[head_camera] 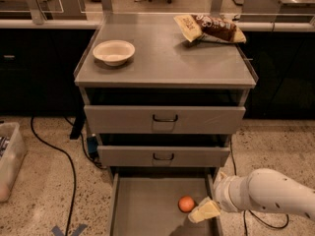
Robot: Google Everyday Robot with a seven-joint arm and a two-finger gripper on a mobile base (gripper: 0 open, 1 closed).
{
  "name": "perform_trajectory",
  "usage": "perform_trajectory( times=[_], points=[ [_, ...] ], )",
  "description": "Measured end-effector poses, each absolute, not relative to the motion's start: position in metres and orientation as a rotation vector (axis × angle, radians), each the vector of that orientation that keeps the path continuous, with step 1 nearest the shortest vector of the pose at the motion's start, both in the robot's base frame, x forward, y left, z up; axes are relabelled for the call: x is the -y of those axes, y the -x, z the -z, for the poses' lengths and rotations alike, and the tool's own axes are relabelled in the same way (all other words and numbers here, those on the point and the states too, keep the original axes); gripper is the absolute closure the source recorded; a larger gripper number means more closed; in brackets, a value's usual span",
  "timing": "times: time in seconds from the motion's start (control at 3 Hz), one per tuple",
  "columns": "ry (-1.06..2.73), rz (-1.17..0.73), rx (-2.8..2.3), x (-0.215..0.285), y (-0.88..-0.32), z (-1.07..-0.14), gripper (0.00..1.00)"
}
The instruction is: Pick orange from bottom drawer and place on counter
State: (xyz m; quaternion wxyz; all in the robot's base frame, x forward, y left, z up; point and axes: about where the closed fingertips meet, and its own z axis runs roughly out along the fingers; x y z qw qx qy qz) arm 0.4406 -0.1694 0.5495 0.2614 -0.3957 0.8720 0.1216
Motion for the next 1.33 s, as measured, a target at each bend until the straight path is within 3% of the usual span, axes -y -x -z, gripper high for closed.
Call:
perform_trajectory(
  times=[1.33],
  points=[
    [1.12,-0.486,-2.346,0.169,-0.449,-0.461,0.0]
  ],
)
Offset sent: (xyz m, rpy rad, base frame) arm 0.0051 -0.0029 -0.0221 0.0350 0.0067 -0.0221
